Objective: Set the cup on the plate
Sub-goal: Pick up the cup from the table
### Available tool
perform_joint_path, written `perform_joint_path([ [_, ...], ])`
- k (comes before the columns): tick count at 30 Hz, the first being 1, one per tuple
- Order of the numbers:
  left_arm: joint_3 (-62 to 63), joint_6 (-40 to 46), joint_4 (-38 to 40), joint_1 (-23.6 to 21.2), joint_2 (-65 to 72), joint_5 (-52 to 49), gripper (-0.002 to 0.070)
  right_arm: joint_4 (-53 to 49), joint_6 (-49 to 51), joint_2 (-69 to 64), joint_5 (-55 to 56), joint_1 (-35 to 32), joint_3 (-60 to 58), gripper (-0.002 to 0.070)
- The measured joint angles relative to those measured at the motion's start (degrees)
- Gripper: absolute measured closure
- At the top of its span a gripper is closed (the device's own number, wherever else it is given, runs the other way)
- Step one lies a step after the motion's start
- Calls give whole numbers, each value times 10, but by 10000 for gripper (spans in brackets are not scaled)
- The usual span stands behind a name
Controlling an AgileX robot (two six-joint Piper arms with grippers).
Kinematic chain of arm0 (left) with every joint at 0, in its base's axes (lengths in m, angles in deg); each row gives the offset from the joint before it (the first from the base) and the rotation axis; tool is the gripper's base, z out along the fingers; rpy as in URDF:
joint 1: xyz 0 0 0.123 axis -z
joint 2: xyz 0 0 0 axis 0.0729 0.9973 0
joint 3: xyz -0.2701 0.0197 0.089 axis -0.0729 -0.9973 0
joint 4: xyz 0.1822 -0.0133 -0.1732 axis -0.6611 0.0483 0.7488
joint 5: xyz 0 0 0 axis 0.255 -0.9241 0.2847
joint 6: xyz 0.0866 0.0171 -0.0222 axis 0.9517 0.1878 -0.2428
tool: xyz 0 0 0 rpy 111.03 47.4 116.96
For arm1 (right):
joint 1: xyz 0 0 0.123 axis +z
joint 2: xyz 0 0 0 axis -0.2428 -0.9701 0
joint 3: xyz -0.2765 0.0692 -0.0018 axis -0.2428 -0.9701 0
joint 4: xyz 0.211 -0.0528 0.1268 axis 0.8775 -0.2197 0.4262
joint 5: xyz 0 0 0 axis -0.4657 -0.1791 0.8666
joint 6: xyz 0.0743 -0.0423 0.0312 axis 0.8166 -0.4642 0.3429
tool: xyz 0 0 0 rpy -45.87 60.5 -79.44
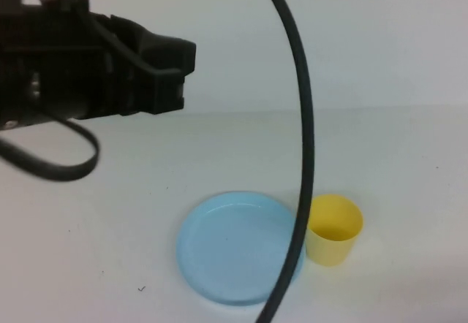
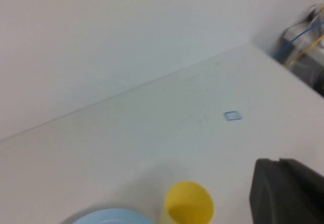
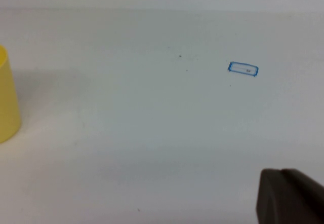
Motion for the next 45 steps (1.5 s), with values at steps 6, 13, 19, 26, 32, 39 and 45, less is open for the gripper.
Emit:
perform_joint_path([
  [6,0,48,-22,8,-39,3,674,0,0,0,0,0,0,675],
  [13,-70,89,-322,-27,-86,18,675,0,0,0,0,0,0,675],
  [19,-296,38,-341,-149,-253,252,675,0,0,1,0,0,0,675],
  [26,-517,6,-303,-237,-467,365,675,0,0,1,0,0,0,675],
  [32,-678,-40,-251,-264,-565,365,675,0,0,1,0,0,0,675],
  [39,-715,-53,-206,-289,-622,248,675,0,0,1,0,0,0,675],
  [45,-716,-53,-216,-311,-626,127,675,0,0,1,0,0,0,675],
])
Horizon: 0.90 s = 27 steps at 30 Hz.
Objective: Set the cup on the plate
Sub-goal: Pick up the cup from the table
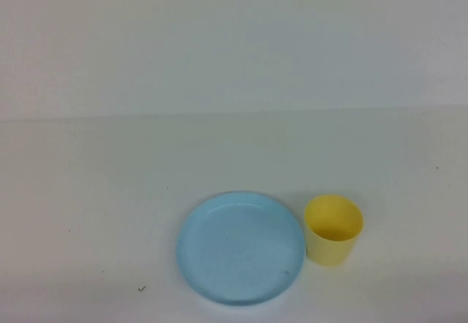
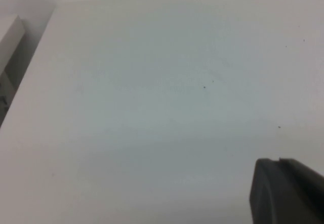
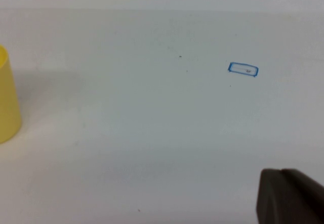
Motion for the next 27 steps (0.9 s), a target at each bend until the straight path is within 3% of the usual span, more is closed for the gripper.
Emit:
perform_joint_path([
  [27,0,1,0,-1,0,8,675,0,0,0,4,0,0,675],
])
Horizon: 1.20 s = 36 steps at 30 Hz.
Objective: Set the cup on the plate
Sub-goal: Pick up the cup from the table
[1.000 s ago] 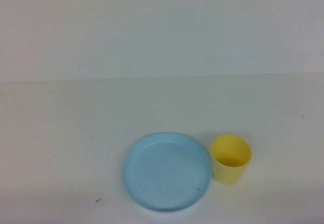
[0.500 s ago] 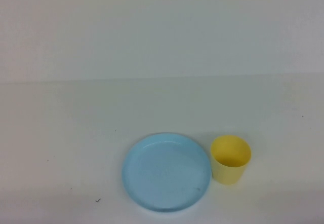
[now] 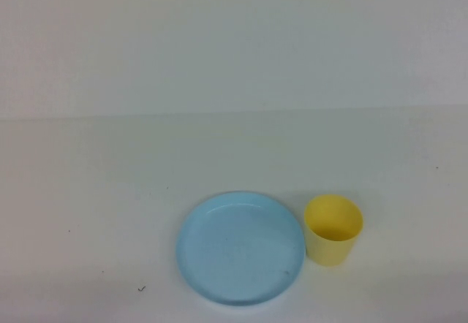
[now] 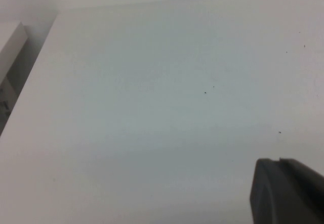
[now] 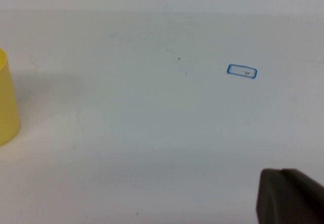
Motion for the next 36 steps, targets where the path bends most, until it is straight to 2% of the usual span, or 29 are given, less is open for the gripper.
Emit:
perform_joint_path([
  [3,0,0,0,0,0,0,675,2,2,0,11,0,0,675],
  [5,0,0,0,0,0,0,675,40,20,0,36,0,-1,675],
  [10,0,0,0,0,0,0,675,287,53,0,152,0,8,675],
  [13,0,0,0,0,0,0,675,358,57,0,179,0,61,675],
  [18,0,0,0,0,0,0,675,376,-16,0,175,0,229,676],
  [22,0,0,0,0,0,0,675,375,-146,-22,71,0,385,676],
  [26,0,0,0,0,0,0,675,375,-282,-124,-112,0,524,676],
  [28,0,0,0,0,0,0,675,373,-314,-189,-206,0,580,676],
  [30,0,0,0,0,0,0,675,360,-324,-267,-305,0,637,676],
  [32,0,0,0,0,0,0,675,328,-294,-337,-375,0,687,676],
  [36,0,0,0,0,0,0,675,203,-186,-472,-432,0,759,676],
])
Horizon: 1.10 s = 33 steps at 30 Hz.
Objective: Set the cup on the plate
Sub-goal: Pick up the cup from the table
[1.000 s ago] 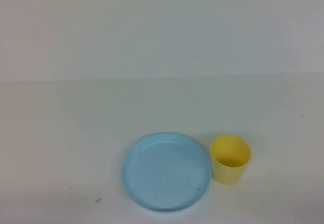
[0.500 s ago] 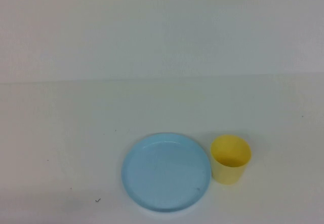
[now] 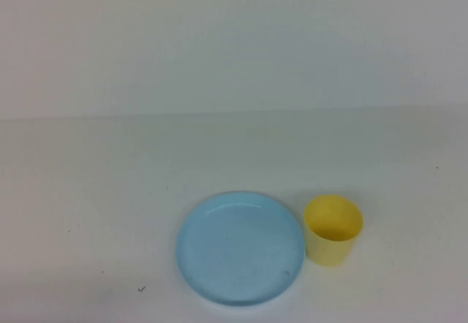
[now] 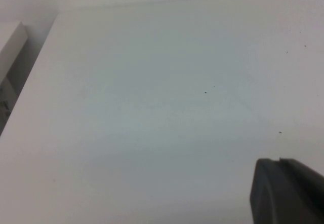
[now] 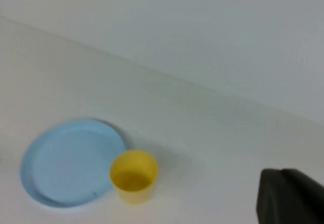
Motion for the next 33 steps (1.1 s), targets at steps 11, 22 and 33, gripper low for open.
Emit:
perform_joint_path([
  [11,0,0,0,0,0,0,675,-93,96,-210,-69,33,55,676],
  [22,0,0,0,0,0,0,675,-186,136,-397,-50,213,55,676],
  [33,0,0,0,0,0,0,675,-158,145,-538,38,235,55,520],
])
